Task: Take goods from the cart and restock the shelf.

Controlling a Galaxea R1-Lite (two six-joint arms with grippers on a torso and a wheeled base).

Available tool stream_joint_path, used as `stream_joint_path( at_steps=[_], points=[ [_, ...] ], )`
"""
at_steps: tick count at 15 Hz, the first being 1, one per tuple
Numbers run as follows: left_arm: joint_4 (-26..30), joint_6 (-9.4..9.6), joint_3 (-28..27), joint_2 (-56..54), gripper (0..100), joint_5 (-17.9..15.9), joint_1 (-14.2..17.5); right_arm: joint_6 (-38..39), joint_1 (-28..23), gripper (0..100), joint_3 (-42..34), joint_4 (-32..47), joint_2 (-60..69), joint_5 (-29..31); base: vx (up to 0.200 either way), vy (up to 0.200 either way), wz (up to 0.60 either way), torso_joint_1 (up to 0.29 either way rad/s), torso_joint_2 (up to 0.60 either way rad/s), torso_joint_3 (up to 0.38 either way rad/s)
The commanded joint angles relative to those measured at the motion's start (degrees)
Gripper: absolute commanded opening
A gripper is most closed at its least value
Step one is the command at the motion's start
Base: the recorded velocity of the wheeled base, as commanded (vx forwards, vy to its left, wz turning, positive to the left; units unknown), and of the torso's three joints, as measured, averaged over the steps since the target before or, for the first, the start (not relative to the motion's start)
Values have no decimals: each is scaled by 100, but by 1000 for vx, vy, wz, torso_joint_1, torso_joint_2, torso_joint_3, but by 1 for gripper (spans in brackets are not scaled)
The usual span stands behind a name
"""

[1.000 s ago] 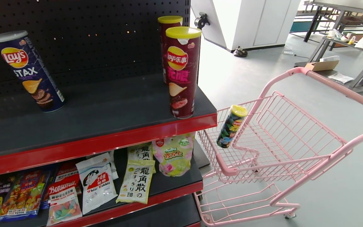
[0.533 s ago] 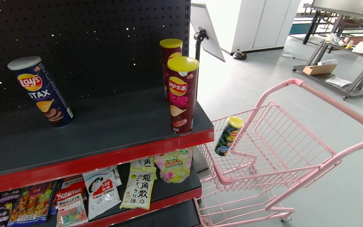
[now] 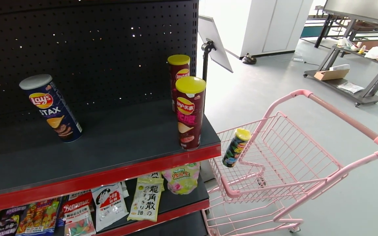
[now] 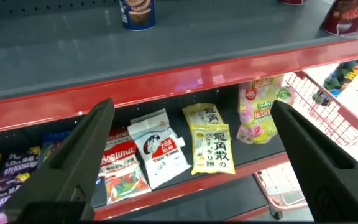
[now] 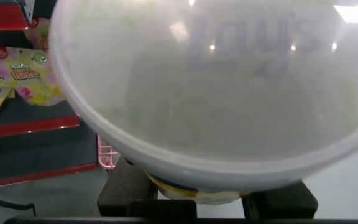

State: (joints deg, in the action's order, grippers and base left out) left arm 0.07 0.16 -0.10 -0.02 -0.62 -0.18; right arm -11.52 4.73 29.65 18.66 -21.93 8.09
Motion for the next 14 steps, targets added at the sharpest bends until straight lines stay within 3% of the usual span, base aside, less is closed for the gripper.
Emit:
stream_joint_path(
  at_steps=[1, 3, 12, 14],
  points=[
    [1, 2, 1, 2, 100, 1, 1, -17, 10, 0, -12, 6, -22, -1, 0, 0, 0, 85, -237, -115],
    [1, 2, 1, 2, 100, 1, 1, -35, 10, 0, -12, 6, -39, 8, 0, 0, 0, 11, -33, -23],
    [1, 11, 1, 2, 100, 1, 1, -52, 10, 0, -258, -47, 110, 8, 0, 0, 600, 7, -1, -1],
    [1, 11, 1, 2, 100, 1, 1, -43, 10, 0, -372, -38, 295, 8, 0, 0, 0, 0, 0, 0]
  ],
)
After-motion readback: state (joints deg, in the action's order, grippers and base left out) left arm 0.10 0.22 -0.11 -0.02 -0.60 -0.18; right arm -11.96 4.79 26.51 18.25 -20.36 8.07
